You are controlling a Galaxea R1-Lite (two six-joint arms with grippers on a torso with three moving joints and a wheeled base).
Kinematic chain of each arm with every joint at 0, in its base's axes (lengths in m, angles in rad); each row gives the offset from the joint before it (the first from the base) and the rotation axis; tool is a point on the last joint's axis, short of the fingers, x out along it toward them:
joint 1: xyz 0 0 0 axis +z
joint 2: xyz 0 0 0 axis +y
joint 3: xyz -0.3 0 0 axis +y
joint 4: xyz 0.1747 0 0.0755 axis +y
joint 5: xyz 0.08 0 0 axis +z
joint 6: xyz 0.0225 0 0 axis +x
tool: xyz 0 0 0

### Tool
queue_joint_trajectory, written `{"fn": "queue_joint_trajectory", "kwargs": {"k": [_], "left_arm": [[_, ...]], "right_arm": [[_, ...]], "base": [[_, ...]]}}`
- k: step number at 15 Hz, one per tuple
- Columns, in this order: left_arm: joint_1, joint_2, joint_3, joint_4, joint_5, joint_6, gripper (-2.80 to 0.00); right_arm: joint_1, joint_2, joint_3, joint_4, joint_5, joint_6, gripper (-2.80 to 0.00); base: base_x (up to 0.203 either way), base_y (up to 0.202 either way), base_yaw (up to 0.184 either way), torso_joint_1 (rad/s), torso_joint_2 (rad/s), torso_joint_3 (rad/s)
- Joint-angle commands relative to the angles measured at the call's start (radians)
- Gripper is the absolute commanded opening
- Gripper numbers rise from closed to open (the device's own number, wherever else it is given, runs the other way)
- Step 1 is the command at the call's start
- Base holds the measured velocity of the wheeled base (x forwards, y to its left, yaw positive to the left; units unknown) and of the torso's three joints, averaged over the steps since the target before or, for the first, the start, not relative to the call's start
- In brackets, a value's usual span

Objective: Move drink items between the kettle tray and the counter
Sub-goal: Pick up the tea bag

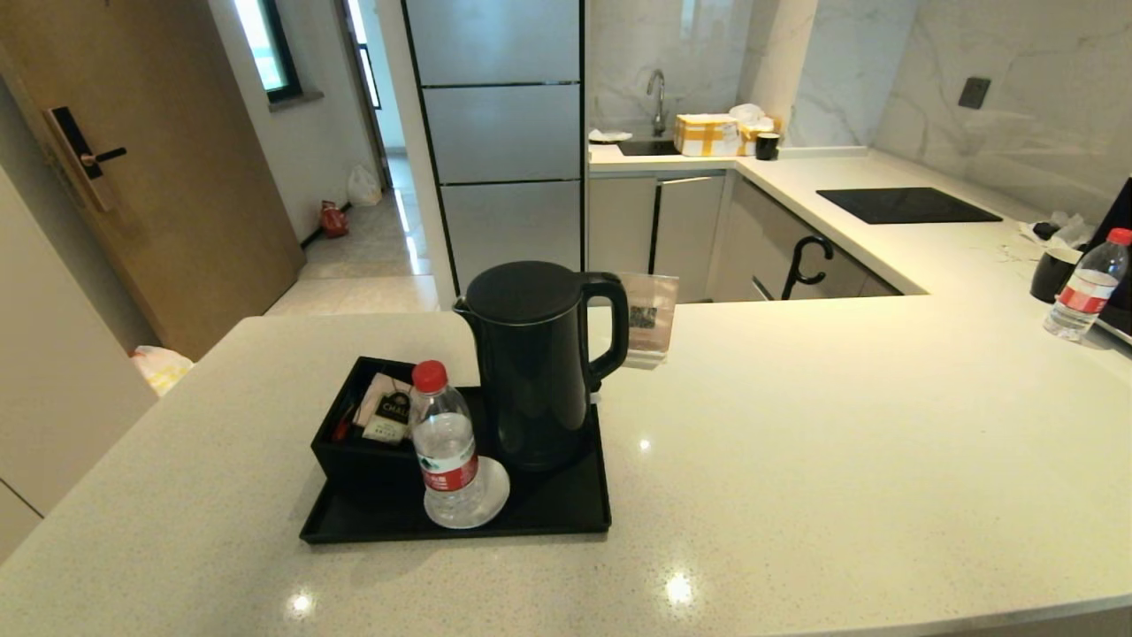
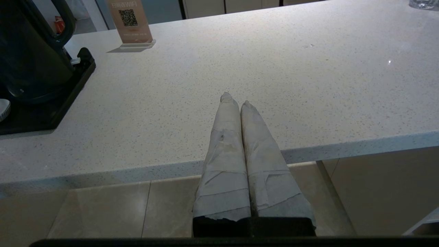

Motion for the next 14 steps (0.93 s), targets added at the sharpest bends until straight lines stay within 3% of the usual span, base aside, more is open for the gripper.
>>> {"fn": "queue_joint_trajectory", "kwargs": {"k": [1,2,4,5,7,9,12,14], "left_arm": [[0.0,0.0,0.0,0.0,0.0,0.0,-2.8],[0.0,-0.001,0.0,0.0,0.0,0.0,-2.8],[0.0,-0.001,-0.005,0.024,-0.008,0.104,-2.8],[0.0,0.0,-0.006,0.026,-0.009,0.105,-2.8],[0.0,0.047,-0.066,0.064,-0.006,0.092,-2.8],[0.001,0.184,-0.256,0.14,-0.002,0.046,-2.8],[0.004,0.257,-0.347,0.238,0.002,0.0,-2.8],[0.009,0.384,-0.5,0.349,0.002,-0.014,-2.8]], "right_arm": [[0.0,0.0,0.0,0.0,0.0,0.001,-2.8],[0.0,0.0,0.0,0.0,0.0,0.001,-2.8],[0.0,0.002,0.0,0.0,0.0,0.001,-2.8],[0.0,0.002,0.0,0.0,0.0,0.001,-2.8],[0.0,0.002,0.0,0.0,0.0,0.001,-2.8],[0.0,0.002,0.0,0.0,0.0,0.001,-2.8],[0.0,0.002,0.0,0.0,0.0,0.001,-2.8],[0.0,0.002,0.0,0.0,0.0,0.001,-2.8]], "base": [[0.0,0.0,0.0,0.0,0.0,0.0],[0.0,0.0,0.0,0.0,0.0,0.0],[0.0,0.0,0.0,0.0,0.0,0.0],[0.0,0.0,0.0,0.0,0.0,0.0],[0.0,0.0,0.0,0.0,0.0,0.0],[0.0,0.0,0.0,0.0,0.0,0.0],[0.0,0.0,0.0,0.0,0.0,0.0],[0.0,0.0,0.0,0.0,0.0,0.0]]}}
